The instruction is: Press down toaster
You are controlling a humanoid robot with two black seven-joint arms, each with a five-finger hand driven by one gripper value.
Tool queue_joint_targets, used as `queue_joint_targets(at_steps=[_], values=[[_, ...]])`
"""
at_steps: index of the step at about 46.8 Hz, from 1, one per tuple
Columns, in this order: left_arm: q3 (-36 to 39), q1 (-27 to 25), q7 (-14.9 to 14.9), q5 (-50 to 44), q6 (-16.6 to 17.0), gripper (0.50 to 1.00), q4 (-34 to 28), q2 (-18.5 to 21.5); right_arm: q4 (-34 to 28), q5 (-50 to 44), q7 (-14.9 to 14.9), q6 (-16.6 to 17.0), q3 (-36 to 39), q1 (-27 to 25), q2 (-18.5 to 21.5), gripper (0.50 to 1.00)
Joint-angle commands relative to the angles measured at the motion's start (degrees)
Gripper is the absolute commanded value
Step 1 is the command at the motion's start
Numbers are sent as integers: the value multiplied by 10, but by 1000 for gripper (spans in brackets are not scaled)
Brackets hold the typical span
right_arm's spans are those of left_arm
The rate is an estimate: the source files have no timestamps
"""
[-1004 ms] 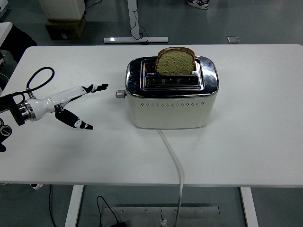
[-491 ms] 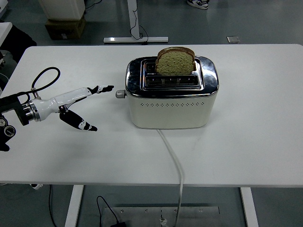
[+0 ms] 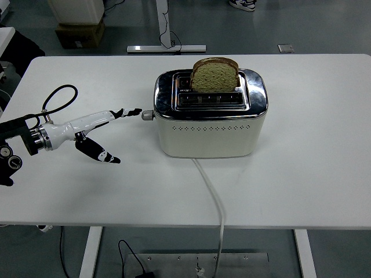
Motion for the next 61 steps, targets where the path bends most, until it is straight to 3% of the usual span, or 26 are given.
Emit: queue_joint_targets(at_steps=[1,61], values=[[0,-2,1,1,0,1000,0,-1,0,0,0,0,0,0,0,998],[32,-6,7,2,6,1000,8,-14,0,0,0,0,0,0,0,998]])
